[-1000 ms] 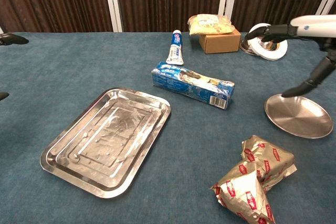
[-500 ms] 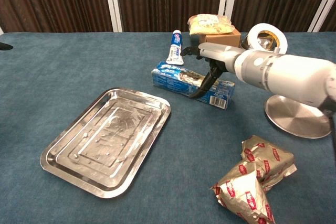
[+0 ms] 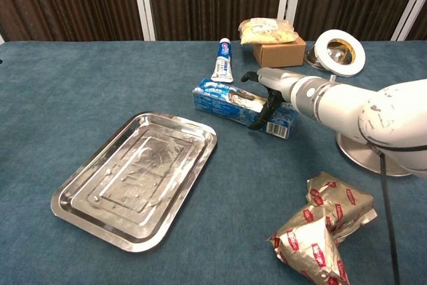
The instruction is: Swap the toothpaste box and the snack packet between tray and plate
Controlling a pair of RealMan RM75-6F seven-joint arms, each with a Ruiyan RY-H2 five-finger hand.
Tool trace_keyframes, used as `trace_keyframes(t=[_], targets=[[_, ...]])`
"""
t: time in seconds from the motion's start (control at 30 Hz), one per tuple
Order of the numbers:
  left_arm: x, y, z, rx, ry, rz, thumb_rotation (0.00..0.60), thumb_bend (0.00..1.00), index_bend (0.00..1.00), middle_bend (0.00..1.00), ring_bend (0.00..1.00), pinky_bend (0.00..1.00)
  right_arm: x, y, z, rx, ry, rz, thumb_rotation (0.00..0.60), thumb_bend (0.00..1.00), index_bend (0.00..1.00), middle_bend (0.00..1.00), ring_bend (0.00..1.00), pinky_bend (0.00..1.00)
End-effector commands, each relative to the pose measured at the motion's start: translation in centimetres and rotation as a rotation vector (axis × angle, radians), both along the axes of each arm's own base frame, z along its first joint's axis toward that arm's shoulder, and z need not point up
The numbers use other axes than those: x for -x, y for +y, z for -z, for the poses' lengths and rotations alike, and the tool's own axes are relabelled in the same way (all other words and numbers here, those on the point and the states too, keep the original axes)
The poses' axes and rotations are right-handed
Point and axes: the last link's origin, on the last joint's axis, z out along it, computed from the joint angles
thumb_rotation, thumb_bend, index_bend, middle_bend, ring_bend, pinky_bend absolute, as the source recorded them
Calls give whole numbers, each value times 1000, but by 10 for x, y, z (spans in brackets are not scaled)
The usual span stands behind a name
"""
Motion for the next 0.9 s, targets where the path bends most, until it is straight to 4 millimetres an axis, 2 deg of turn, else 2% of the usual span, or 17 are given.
trace_keyframes(t=[0.03,0.07,0.17,0.3,0.4,0.53,0.67,0.8,0.9], targets=[[1,1,1,1,3,-3,600,342,0,0,0,2,4,-2,4,5,14,17,600,337,568,433,386,525],[1,2,1,2,4,-5,600,342,0,0,0,2,4,-2,4,13,19,16,600,342,656,505,466,619],[1,3,1,3,11,-7,600,345,0,0,0,2,3,-4,3,37,18,10,600,354,806,623,595,740],[1,3,1,0,15,-10,600,347,0,0,0,3,1,-5,-4,80,8,-10,600,371,888,688,673,785],[0,3,1,-2,18,-11,600,347,0,0,0,2,2,-5,-16,120,20,-50,600,383,928,717,704,806],[-2,2,0,-5,27,-8,600,348,0,0,0,2,16,5,-48,167,34,-104,600,387,959,740,729,806],[-4,-1,-2,-9,35,-6,600,347,0,0,0,2,42,34,-86,140,29,-111,600,387,959,740,729,801],[-10,-3,2,-2,39,-2,600,351,0,0,0,2,88,72,-123,119,90,-110,600,388,959,740,729,801],[-17,-3,8,14,37,17,600,359,0,0,0,2,123,89,-134,115,138,-87,600,388,959,740,729,783]])
